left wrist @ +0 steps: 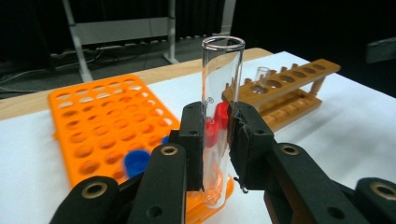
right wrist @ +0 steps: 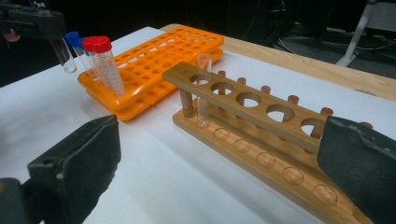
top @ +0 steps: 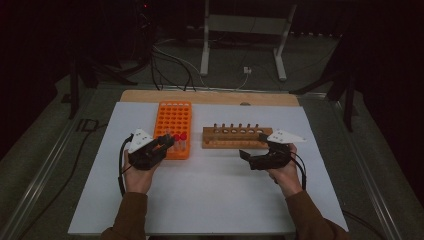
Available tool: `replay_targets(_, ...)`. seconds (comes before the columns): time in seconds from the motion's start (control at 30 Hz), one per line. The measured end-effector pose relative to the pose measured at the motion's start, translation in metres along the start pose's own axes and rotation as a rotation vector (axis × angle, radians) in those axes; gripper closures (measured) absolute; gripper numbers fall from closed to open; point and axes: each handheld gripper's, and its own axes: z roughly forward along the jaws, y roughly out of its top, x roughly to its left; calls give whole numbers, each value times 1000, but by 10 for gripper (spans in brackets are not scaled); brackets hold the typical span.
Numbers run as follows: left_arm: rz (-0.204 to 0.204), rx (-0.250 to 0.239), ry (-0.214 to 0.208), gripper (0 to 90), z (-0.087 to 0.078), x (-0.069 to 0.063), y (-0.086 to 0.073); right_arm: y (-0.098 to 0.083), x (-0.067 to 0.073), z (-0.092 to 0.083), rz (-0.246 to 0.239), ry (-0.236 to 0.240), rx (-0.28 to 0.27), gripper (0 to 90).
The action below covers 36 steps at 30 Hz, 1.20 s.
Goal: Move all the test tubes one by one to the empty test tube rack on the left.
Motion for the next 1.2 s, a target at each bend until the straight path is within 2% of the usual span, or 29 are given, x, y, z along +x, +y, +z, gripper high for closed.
replay_targets(0.4, -3, 9, 64, 758, -15, 20, -5, -6, 0, -4, 11, 1, -6, 0)
replay_targets(0.53, -7, 12, 116, 759, -14, 28, -8, -5, -1, -5, 11, 2, -12, 0)
replay_targets(0.67, 13, 19, 181, 759, -7, 34, -10, -6, 0, -5, 10, 5, -13, 0)
replay_targets(0.77, 8, 24, 203, 759, -1, 39, -12, -5, 0, -6, 10, 8, -14, 0)
replay_targets(0.9, -2, 24, 211, 760, 8, 44, -15, -6, 1, -5, 10, 10, -12, 0)
replay_targets(1.13, -32, 25, 189, 759, 20, 49, -20, -7, 2, -3, 10, 15, -7, 0)
replay_targets(1.2, -29, 35, 189, 760, 23, 50, -20, -7, 2, -3, 11, 18, -6, 0)
